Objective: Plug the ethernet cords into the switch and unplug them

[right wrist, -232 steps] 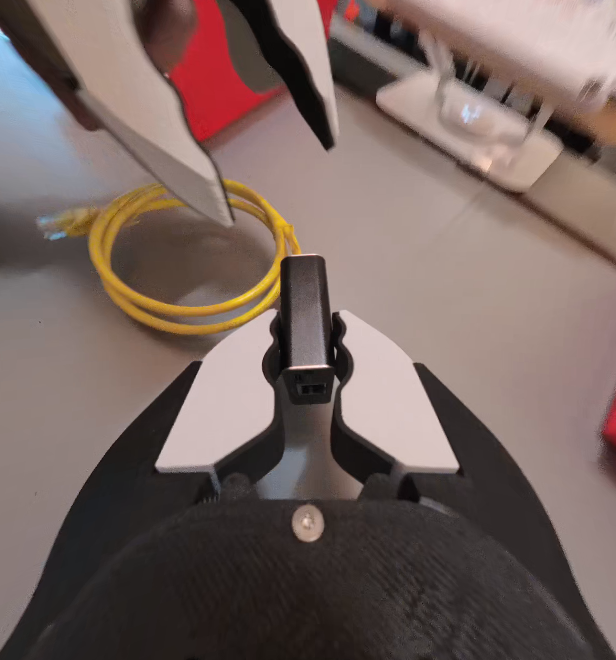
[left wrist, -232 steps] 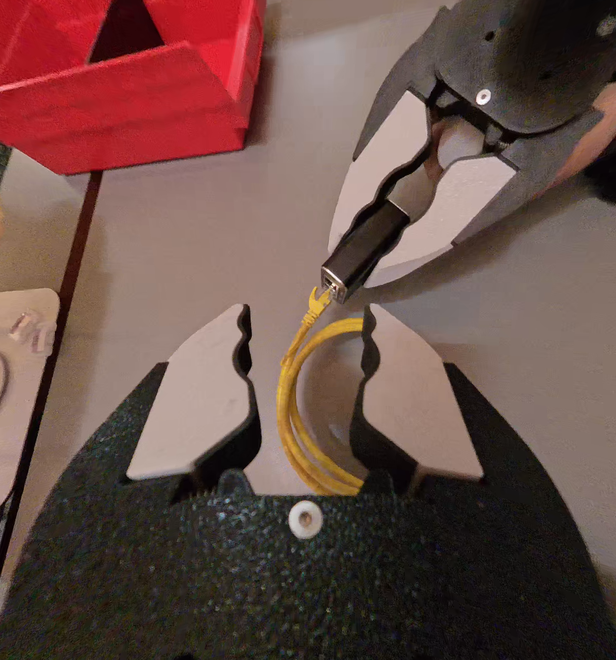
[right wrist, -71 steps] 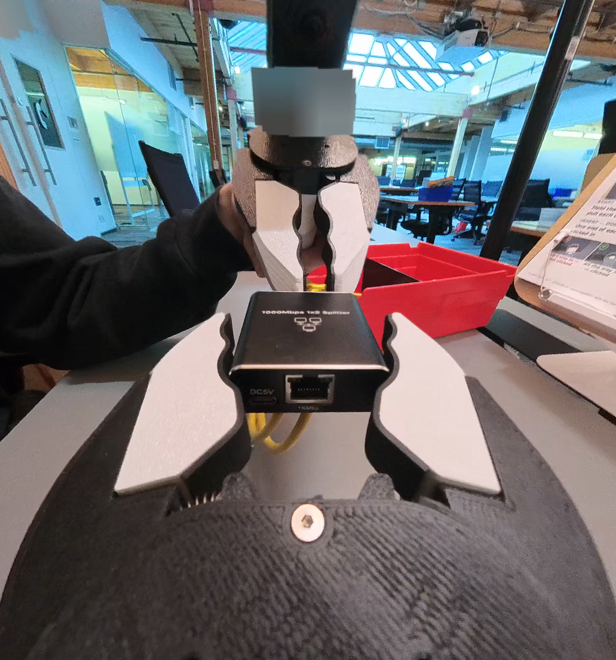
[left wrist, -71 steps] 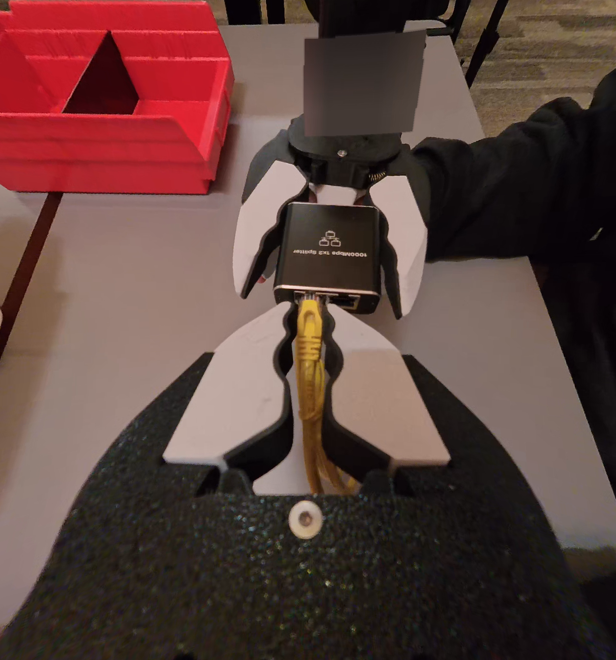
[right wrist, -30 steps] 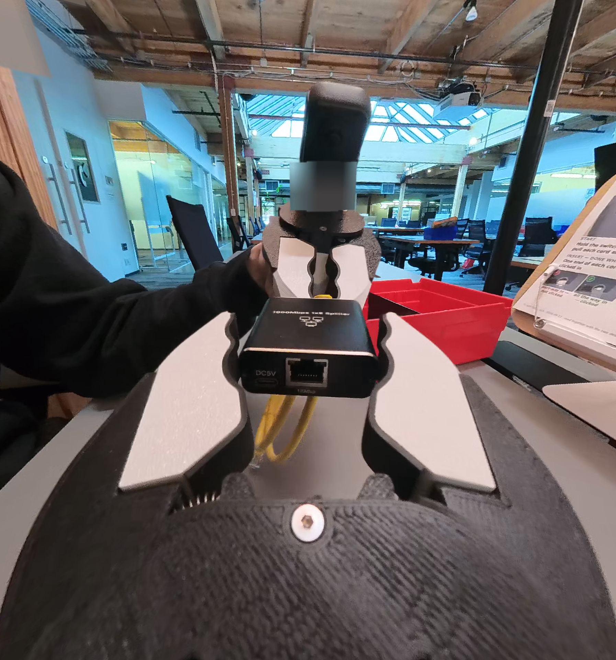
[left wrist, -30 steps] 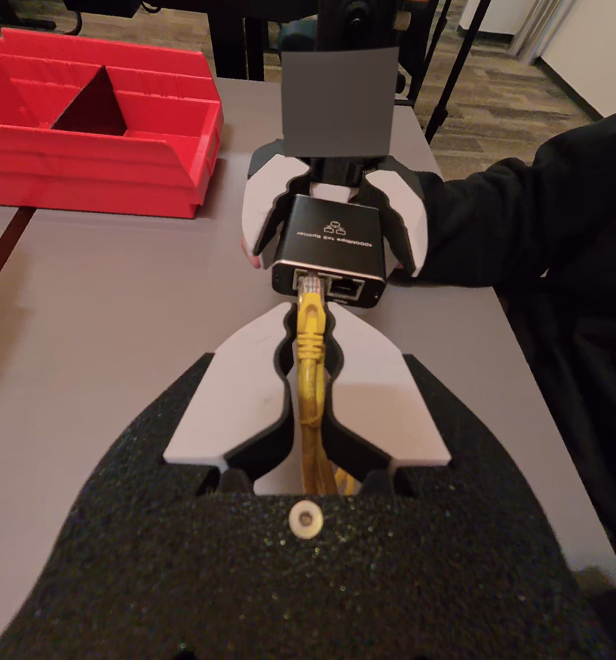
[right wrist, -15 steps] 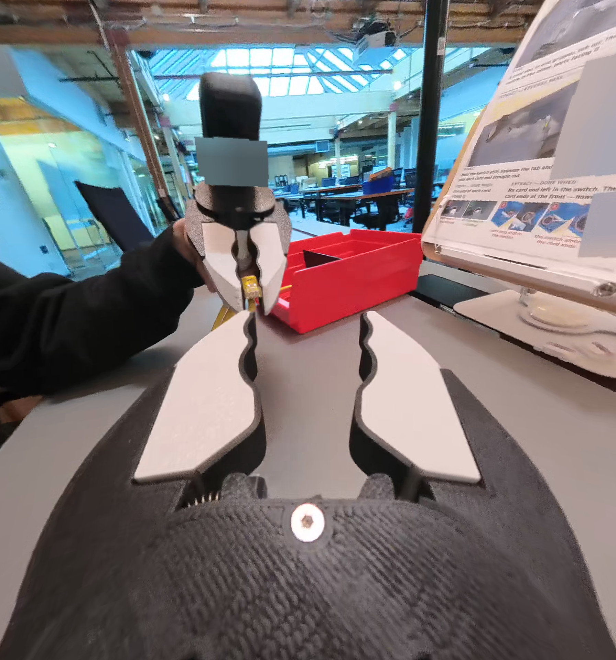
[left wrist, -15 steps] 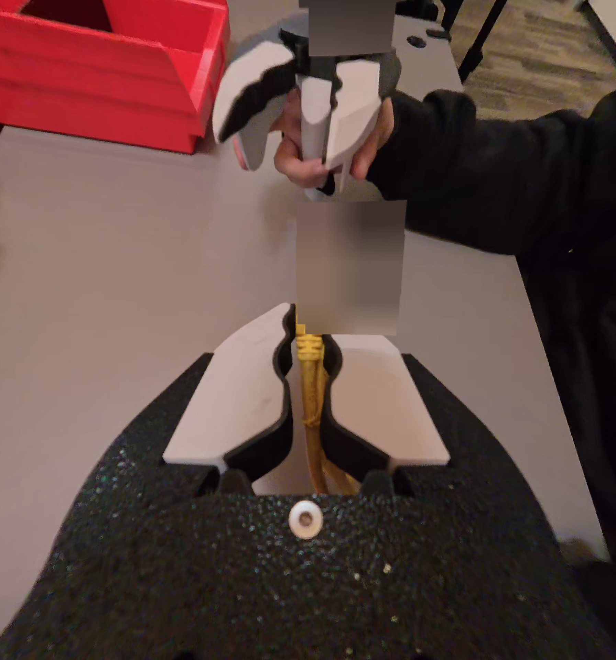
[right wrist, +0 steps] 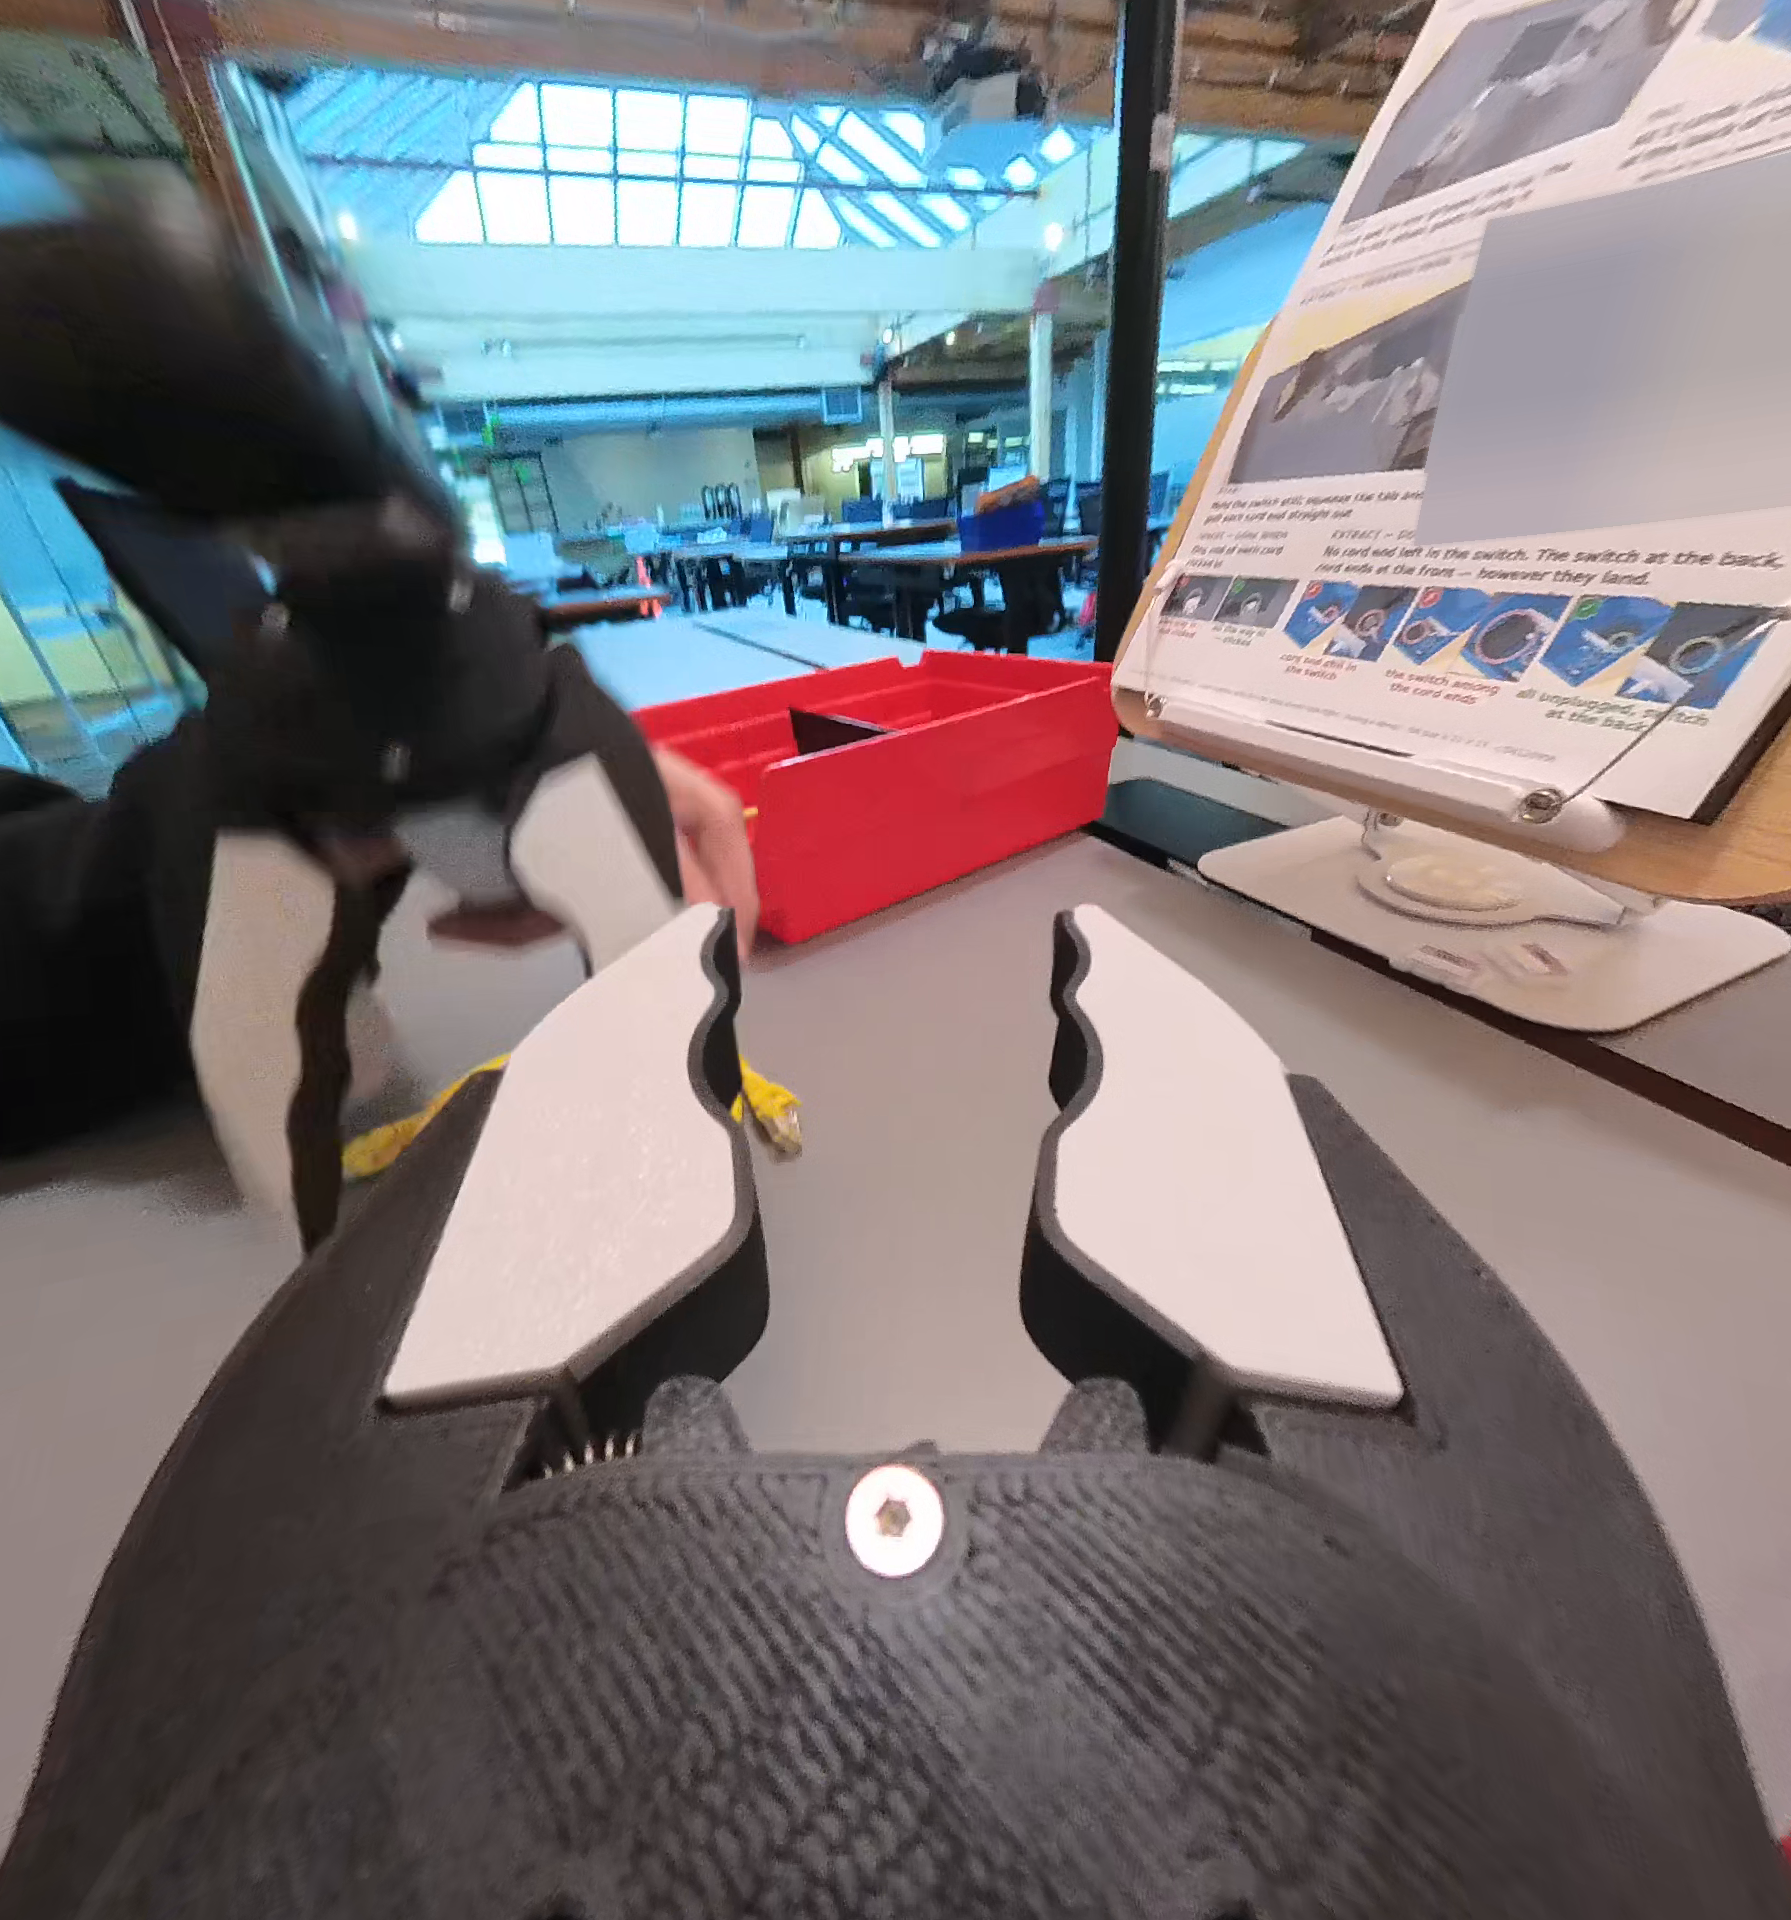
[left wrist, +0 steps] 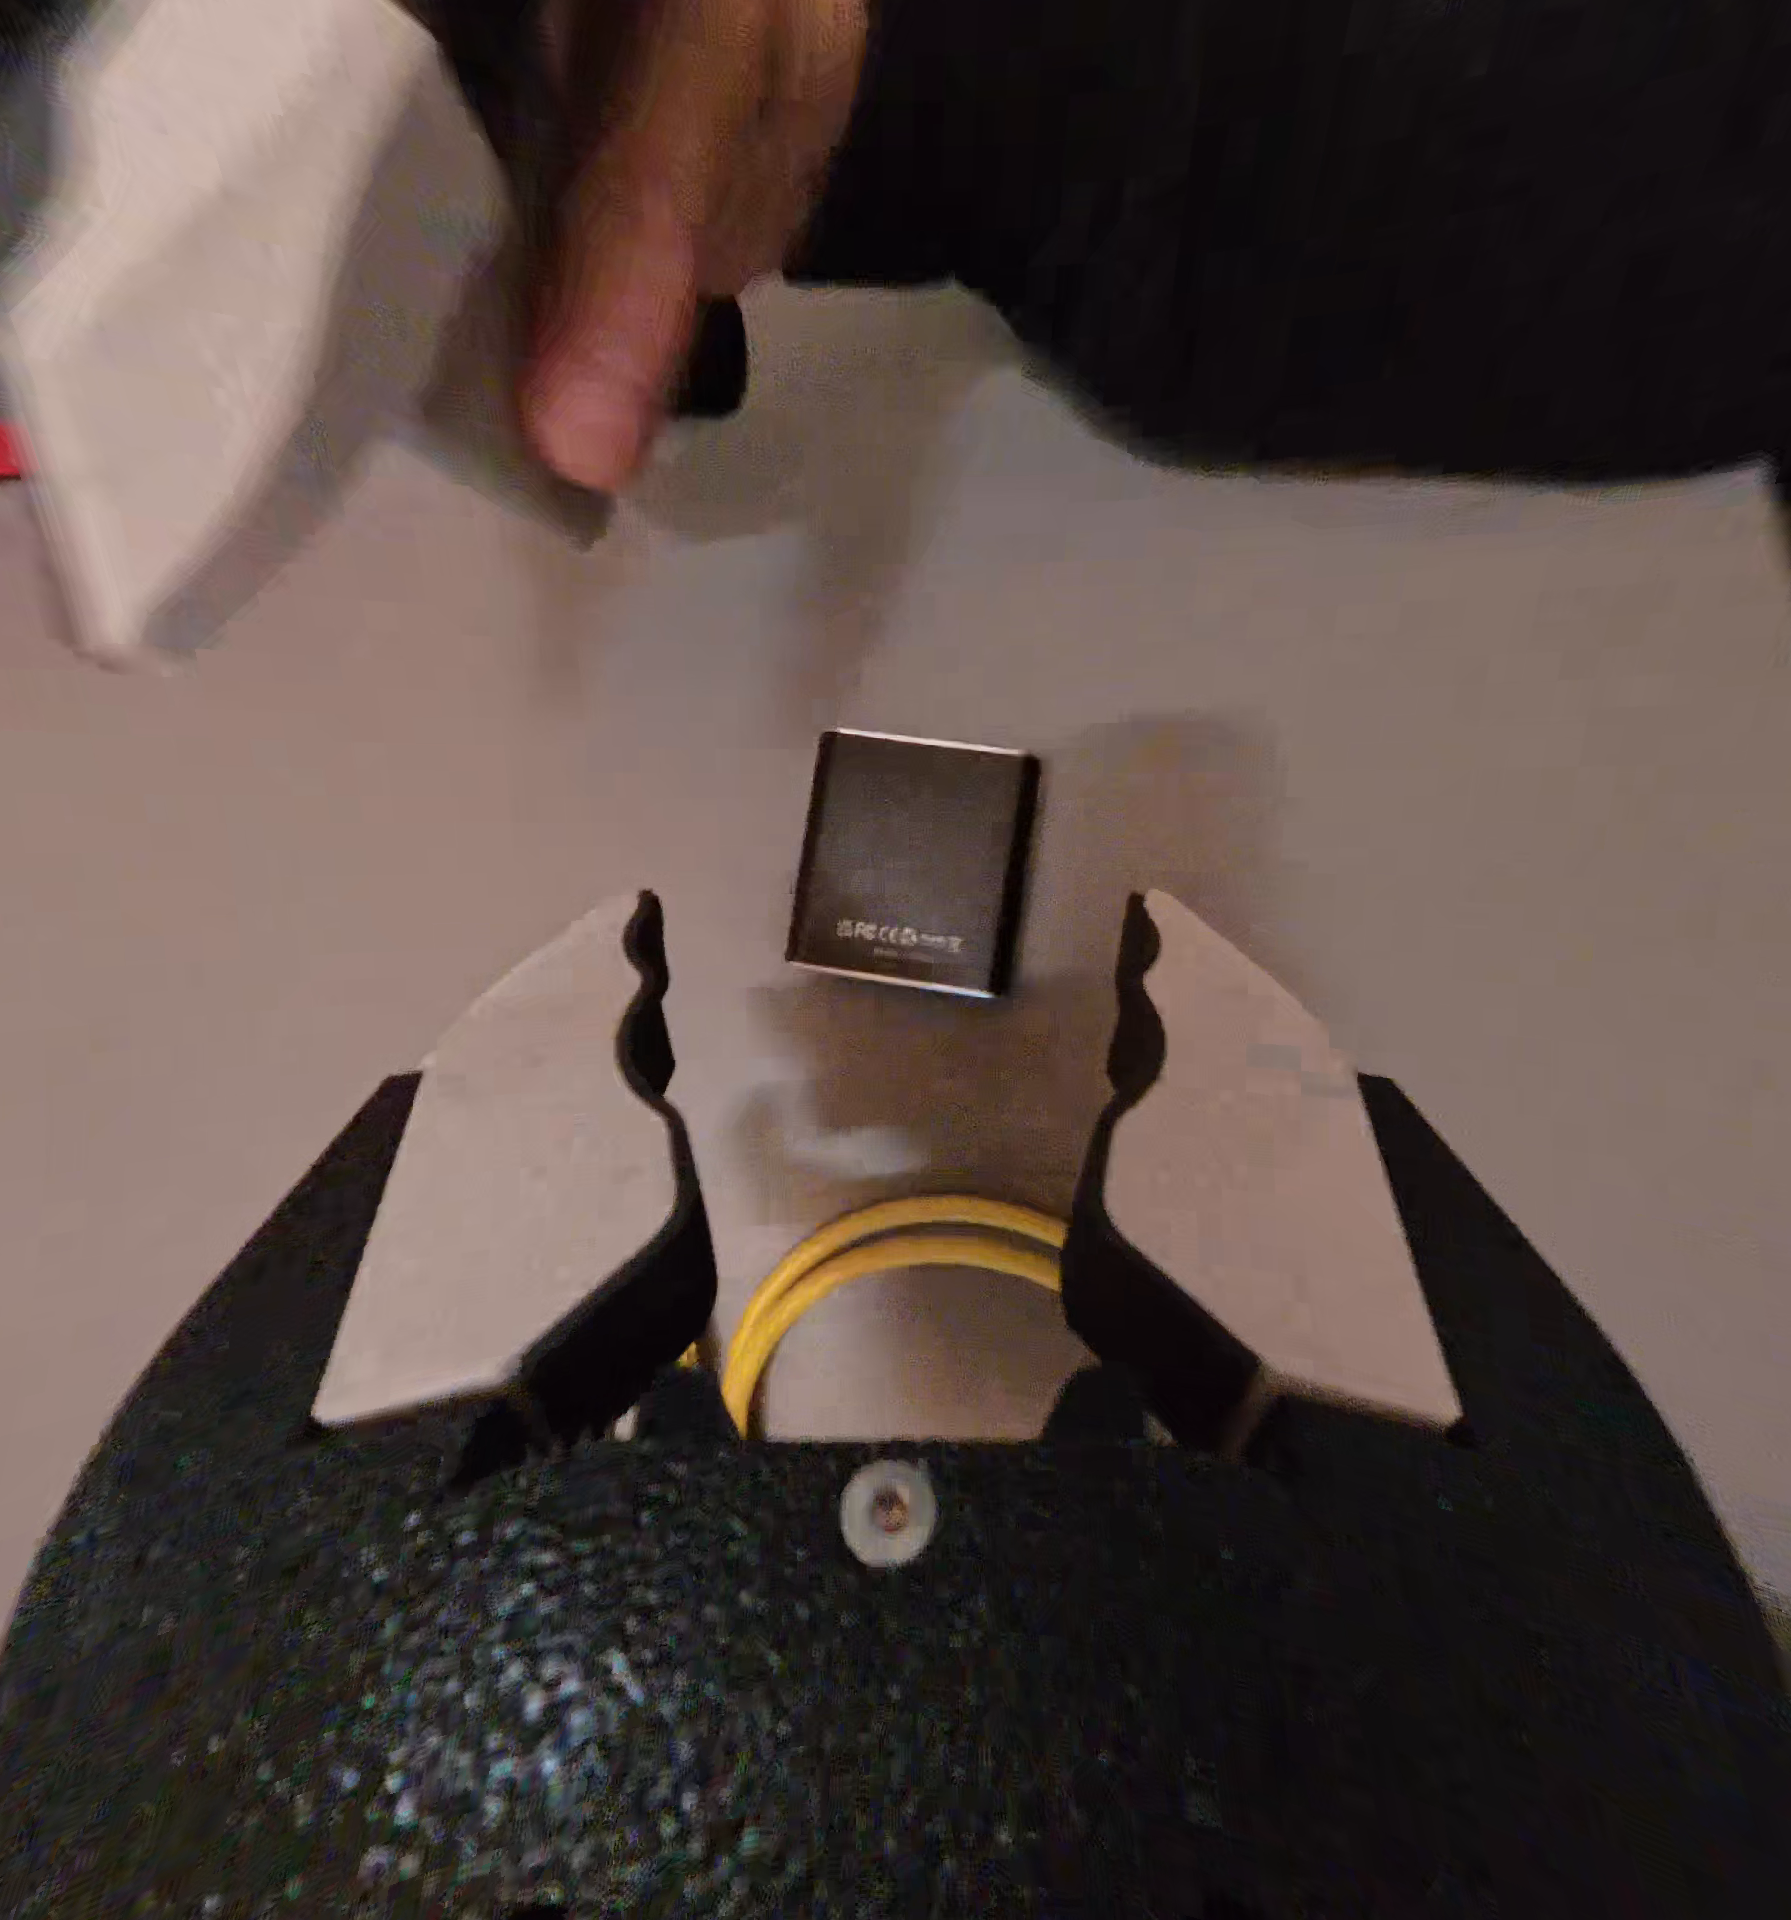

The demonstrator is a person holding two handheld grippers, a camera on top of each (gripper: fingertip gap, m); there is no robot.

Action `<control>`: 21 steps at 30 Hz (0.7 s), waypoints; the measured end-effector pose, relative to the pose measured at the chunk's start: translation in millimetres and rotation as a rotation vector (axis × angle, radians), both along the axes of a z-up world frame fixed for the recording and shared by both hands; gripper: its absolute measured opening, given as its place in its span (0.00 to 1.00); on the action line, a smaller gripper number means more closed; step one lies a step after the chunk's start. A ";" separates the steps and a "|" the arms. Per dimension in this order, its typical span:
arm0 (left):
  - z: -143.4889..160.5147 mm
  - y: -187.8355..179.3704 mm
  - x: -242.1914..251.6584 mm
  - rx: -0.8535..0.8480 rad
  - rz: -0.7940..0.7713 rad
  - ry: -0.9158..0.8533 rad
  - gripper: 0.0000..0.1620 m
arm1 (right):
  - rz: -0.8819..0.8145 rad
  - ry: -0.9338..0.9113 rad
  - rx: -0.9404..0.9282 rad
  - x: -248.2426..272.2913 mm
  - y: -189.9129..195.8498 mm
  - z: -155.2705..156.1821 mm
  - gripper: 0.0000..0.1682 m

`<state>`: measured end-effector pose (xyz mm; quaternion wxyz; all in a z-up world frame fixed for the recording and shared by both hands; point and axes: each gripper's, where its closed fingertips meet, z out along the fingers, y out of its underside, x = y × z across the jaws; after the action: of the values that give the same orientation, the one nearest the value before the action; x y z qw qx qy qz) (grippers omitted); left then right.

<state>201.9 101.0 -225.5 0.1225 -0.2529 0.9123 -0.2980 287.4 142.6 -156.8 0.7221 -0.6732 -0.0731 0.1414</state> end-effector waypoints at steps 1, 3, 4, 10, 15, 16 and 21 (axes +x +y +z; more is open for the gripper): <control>-18.2 -3.8 2.7 0.079 -0.019 0.012 0.53 | -0.001 0.023 0.015 2.0 -1.0 1.9 0.34; -47.8 -11.4 5.0 0.144 -0.040 0.061 0.53 | -0.013 0.051 0.027 5.9 -2.2 3.6 0.34; -58.5 -16.0 3.8 0.141 -0.055 0.097 0.53 | -0.024 0.059 0.032 8.1 -2.5 4.7 0.34; -57.1 -18.1 12.4 0.015 -0.105 0.058 0.38 | -0.023 0.080 0.051 8.7 -3.3 8.4 0.34; 47.1 -8.0 24.2 -0.506 -0.083 -0.233 0.38 | 0.083 0.118 0.204 -5.4 -14.3 31.8 0.37; 69.6 -0.9 26.3 -0.598 -0.067 -0.325 0.38 | 0.120 0.116 0.238 -12.2 -16.4 36.8 0.37; 124.7 21.8 23.9 -0.812 -0.051 -0.643 0.38 | 0.327 0.294 0.312 -42.1 -10.5 51.3 0.38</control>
<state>225.8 122.8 -100.8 0.2814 -0.1534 0.6452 -0.6935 245.3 132.1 -105.4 0.7876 -0.5050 -0.0961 0.3397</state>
